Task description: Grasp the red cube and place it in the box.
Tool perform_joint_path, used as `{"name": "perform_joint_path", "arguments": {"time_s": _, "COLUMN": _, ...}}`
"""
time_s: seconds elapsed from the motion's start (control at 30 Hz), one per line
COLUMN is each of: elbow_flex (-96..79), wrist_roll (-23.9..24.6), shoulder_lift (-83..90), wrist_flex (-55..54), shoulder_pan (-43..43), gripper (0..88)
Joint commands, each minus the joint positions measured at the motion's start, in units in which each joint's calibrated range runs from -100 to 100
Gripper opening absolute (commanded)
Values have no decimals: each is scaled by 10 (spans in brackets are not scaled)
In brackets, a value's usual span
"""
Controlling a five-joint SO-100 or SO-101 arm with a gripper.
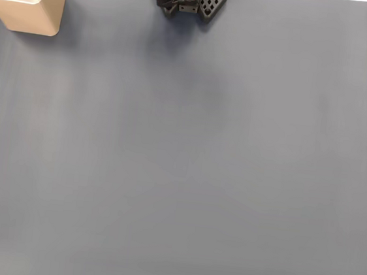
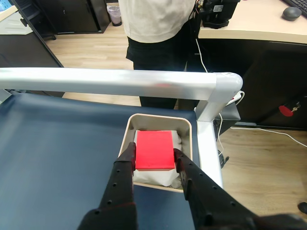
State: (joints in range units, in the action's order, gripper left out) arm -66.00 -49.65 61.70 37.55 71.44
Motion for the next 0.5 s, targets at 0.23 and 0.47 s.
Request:
{"name": "perform_joint_path", "arguments": {"time_s": 0.23, "elbow_flex": 3, "wrist_roll": -5, "shoulder_lift": -5, "wrist_flex": -16, "shoulder_pan": -2, "gripper": 0}}
{"name": "perform_joint_path", "arguments": {"time_s": 0.47, "elbow_flex": 2, "wrist_roll": -5, "shoulder_lift": -12, "wrist_flex": -23, "shoulder_pan": -2, "gripper": 0}}
